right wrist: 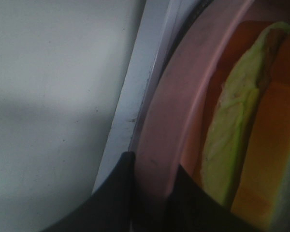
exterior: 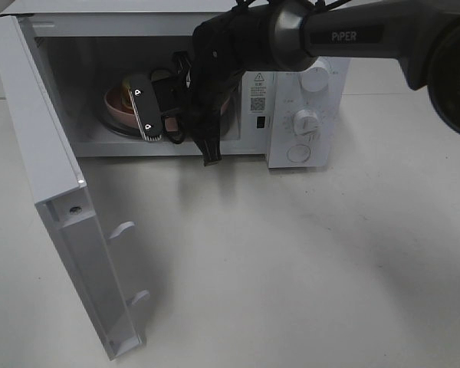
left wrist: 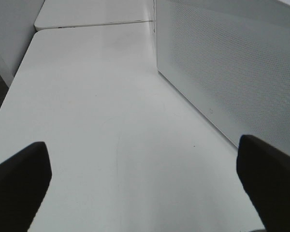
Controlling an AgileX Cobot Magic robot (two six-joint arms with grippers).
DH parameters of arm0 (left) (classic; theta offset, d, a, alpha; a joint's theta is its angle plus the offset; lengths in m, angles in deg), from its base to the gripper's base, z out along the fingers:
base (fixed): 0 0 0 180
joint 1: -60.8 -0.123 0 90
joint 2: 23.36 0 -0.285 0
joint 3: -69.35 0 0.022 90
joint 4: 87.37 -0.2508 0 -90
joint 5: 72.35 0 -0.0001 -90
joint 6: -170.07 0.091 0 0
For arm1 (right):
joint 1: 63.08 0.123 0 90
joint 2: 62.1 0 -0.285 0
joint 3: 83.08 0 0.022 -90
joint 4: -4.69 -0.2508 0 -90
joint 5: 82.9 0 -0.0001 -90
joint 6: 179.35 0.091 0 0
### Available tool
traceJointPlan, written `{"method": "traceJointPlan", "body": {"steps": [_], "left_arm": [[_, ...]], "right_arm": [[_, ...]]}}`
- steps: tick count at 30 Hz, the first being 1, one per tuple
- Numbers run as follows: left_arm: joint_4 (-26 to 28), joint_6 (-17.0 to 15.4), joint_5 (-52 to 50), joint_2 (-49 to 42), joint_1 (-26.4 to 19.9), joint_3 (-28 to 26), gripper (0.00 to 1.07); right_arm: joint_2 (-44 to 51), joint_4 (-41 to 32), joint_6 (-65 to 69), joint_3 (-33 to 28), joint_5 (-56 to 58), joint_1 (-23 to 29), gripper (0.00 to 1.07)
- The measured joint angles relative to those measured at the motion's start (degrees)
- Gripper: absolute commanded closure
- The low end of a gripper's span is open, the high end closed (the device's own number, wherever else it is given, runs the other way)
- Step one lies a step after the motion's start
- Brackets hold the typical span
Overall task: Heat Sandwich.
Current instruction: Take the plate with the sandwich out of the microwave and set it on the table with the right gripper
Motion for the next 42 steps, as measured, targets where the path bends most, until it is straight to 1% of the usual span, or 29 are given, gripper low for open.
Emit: {"method": "traceJointPlan", "body": {"steps": [2, 3, 4, 7, 9, 13, 18, 22, 23, 25, 27, 28, 29, 32, 33, 35, 37, 40, 42], "left_arm": [[0.0, 0.0, 0.0, 0.0, 0.0, 0.0, 0.03], [0.0, 0.0, 0.0, 0.0, 0.0, 0.0, 0.03], [0.0, 0.0, 0.0, 0.0, 0.0, 0.0, 0.03], [-0.06, 0.0, 0.0, 0.0, 0.0, 0.0, 0.03], [-0.11, 0.0, 0.0, 0.0, 0.0, 0.0, 0.03], [-0.11, 0.0, 0.0, 0.0, 0.0, 0.0, 0.03], [-0.11, 0.0, 0.0, 0.0, 0.0, 0.0, 0.03], [-0.11, 0.0, 0.0, 0.0, 0.0, 0.0, 0.03], [-0.11, 0.0, 0.0, 0.0, 0.0, 0.0, 0.03], [-0.11, 0.0, 0.0, 0.0, 0.0, 0.0, 0.03], [-0.11, 0.0, 0.0, 0.0, 0.0, 0.0, 0.03], [-0.11, 0.0, 0.0, 0.0, 0.0, 0.0, 0.03], [-0.11, 0.0, 0.0, 0.0, 0.0, 0.0, 0.03], [-0.11, 0.0, 0.0, 0.0, 0.0, 0.0, 0.03], [-0.11, 0.0, 0.0, 0.0, 0.0, 0.0, 0.03], [-0.11, 0.0, 0.0, 0.0, 0.0, 0.0, 0.03], [-0.11, 0.0, 0.0, 0.0, 0.0, 0.0, 0.03], [-0.11, 0.0, 0.0, 0.0, 0.0, 0.0, 0.03], [-0.11, 0.0, 0.0, 0.0, 0.0, 0.0, 0.03]], "right_arm": [[1.26, 0.69, -0.23, -2.35, -1.09, 0.0, 1.07], [1.26, 0.69, -0.23, -2.35, -1.09, 0.0, 1.07], [2.18, 1.32, -0.46, -4.58, -2.41, 0.0, 1.07], [3.84, 2.29, -0.52, -7.68, -4.3, 0.0, 1.07], [4.41, 2.52, -0.57, -8.54, -4.87, 0.0, 1.07], [8.31, 2.98, -0.63, -14.04, -9.91, 0.0, 1.07], [10.14, 3.67, -0.63, -16.5, -11.97, 0.0, 1.07], [12.89, 4.53, -0.63, -21.72, -14.61, 0.57, 1.07], [12.89, 4.53, -0.63, -21.72, -14.61, 0.57, 1.07], [13.98, 4.7, -0.63, -23.72, -15.87, 0.63, 1.07], [15.24, 4.93, -0.63, -25.95, -17.53, 0.69, 1.07], [16.44, 5.1, -0.8, -28.19, -19.37, 0.74, 1.07], [16.44, 5.1, -0.8, -28.19, -19.37, 0.74, 1.07], [18.22, 5.39, -0.97, -31.17, -21.54, 0.86, 1.07], [19.6, 5.56, -1.09, -33.58, -23.2, 1.03, 1.07], [20.28, 5.56, -1.09, -34.55, -23.89, 1.09, 1.07], [22.0, 5.84, -1.09, -38.22, -26.64, 1.09, 1.07], [23.09, 6.19, -1.09, -40.45, -28.48, 1.09, 1.07], [25.1, 6.59, -1.09, -43.77, -30.37, 1.09, 1.07]]}}
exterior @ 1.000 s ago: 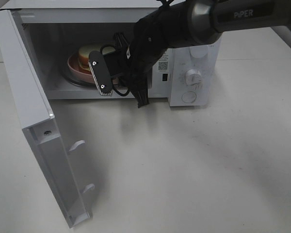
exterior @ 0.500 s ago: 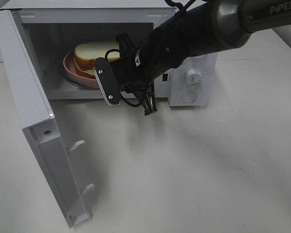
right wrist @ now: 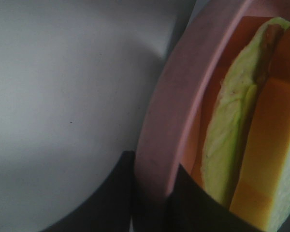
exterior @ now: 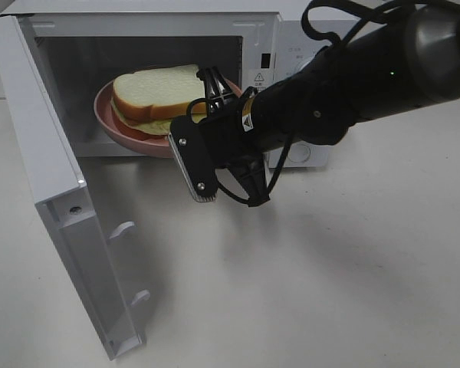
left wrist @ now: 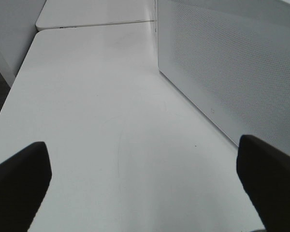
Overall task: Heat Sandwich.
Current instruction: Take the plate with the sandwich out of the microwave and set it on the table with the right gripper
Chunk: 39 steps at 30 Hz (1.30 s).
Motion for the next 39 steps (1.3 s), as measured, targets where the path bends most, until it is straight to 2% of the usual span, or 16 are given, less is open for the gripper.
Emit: {"method": "traceJointPlan", "body": {"steps": [13, 21, 39], "left_arm": [[0.0, 0.0, 0.0, 0.0, 0.0, 0.0, 0.03], [0.0, 0.0, 0.0, 0.0, 0.0, 0.0, 0.03], [-0.06, 0.0, 0.0, 0.0, 0.0, 0.0, 0.03]], "right_arm": [[7.1, 0.29, 0.0, -11.29, -1.95, 0.06, 1.07], [14.73, 0.06, 0.86, -19.6, -0.29, 0.0, 1.06], [32.43, -0.52, 1.55, -30.31, 7.96, 0.0, 1.06]]}}
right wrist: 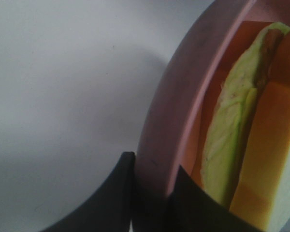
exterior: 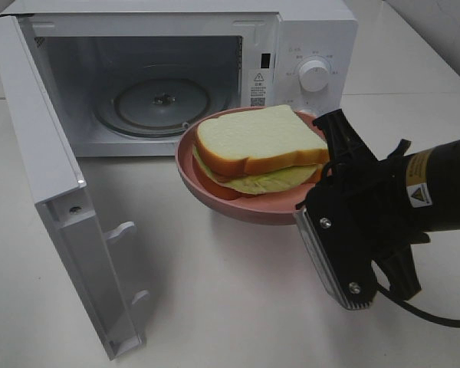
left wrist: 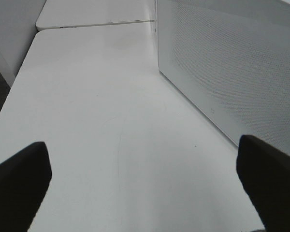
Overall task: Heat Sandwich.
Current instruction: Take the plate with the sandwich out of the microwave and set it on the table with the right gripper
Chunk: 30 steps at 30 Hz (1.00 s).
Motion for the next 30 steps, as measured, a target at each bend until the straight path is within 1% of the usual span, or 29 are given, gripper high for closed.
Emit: {"method": "traceJointPlan", "body": {"steps": [3, 7, 8, 17, 22, 30], "left_arm": [[0.0, 0.0, 0.0, 0.0, 0.0, 0.0, 0.03], [0.0, 0.0, 0.0, 0.0, 0.0, 0.0, 0.03], [0.0, 0.0, 0.0, 0.0, 0.0, 0.0, 0.03], [0.0, 0.0, 0.0, 0.0, 0.0, 0.0, 0.03], [0.0, 0.0, 0.0, 0.0, 0.0, 0.0, 0.03], [0.0, 0.0, 0.0, 0.0, 0.0, 0.0, 0.03]], "right_arm": [[2.06, -0.17, 0.0, -0.97, 1.15, 0.0, 1.06], [7.79, -0.34, 0.0, -3.44, 4.93, 0.0, 1.06], [7.79, -0.34, 0.0, -3.44, 4.93, 0.0, 1.06], [17.59, -0.34, 2.18, -6.36, 12.09, 0.0, 1.06], [21.08, -0.34, 4.07, -7.16, 15.24, 0.0, 1.06], [22.4, -0.34, 5.21, -7.56, 17.19, 0.0, 1.06]]}}
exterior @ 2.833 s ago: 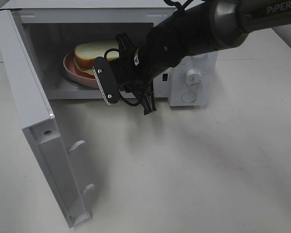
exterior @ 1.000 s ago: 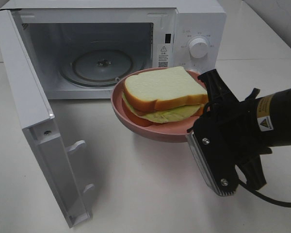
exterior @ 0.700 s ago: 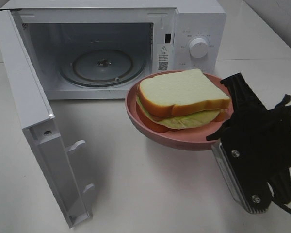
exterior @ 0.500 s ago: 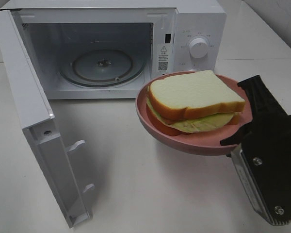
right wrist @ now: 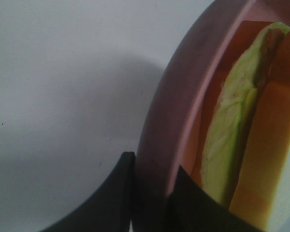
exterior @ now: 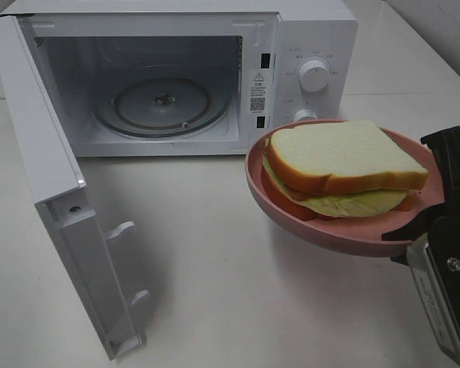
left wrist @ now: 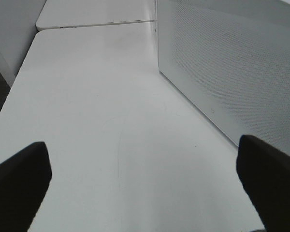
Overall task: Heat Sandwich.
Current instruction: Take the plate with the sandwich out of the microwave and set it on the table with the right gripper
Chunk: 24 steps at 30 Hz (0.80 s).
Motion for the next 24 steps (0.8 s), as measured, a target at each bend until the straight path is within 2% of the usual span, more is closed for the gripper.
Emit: {"method": "traceJointPlan", "body": {"steps": [6, 15, 24], "left_arm": [[0.0, 0.0, 0.0, 0.0, 0.0, 0.0, 0.03], [0.0, 0.0, 0.0, 0.0, 0.0, 0.0, 0.03], [0.0, 0.0, 0.0, 0.0, 0.0, 0.0, 0.03]], "right_arm": [[0.0, 4.53, 6.53, -0.06, 0.69, 0.0, 1.06], [0.0, 19.65, 25.73, -0.06, 6.76, 0.0, 1.06], [0.0, 26.07, 42.0, -0.06, 14.15, 0.0, 1.06]]}}
